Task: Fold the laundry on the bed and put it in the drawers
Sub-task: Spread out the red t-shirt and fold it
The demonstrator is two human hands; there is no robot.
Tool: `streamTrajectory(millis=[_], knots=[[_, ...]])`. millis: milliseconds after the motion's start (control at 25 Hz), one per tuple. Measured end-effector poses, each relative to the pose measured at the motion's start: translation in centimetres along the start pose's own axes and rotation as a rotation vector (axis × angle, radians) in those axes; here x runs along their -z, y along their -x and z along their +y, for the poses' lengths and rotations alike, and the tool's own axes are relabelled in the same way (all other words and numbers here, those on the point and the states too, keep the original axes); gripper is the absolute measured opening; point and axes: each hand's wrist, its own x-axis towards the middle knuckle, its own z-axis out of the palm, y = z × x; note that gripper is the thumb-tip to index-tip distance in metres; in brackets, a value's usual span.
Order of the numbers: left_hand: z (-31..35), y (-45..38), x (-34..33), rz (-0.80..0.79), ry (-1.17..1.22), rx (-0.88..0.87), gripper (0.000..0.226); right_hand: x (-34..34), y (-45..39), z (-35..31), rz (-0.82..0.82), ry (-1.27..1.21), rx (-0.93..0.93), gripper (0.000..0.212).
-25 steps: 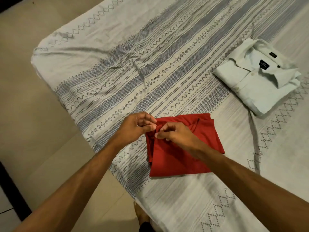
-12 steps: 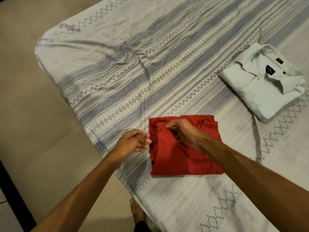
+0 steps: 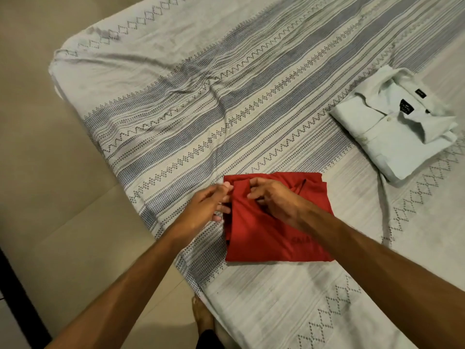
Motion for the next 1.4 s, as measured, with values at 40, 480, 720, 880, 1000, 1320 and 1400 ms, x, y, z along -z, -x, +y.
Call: streamTrajectory(millis=[40,480,720,880,1000,1320,1400], knots=[[0.2,-0.2,-0.1,0.021,-0.013,-0.003,0.027,-0.2,0.0,-0.3,0.020,0.035,-0.011,0.030],[-0.2,-0.4,-1.8,0.415,-0.469,-0.339,0.028,8.2,3.9,-1.6,0.716,0.875,0.531,0.025],[-2.2,1.3,-3.6,0.339,-0.717,-0.163,0.085,12.4,7.2,4.8,0.651,0.350,0.026,0.074],[0.4,-0.8,-4.7,0.167,-0.147,0.184,0.051,12.2,6.5,4.4,0.351,0.324,-0.085,0.078],[1.1,-1.1,-5.7,-0.032,-0.090,0.260,0.050,11.1,7.6,4.8,0.382,0.293,-0.002,0.067],[7.2,-0.7,-8.6,-0.232,-0.189,0.009,0.069,13.3,15.2,2.8,0.433,-0.004,0.092,0.063],[11.0,-1.7,-10.0,-0.319,-0.258,-0.021,0.080,14.6,17.4,1.5,0.534,-0.087,0.145,0.056]])
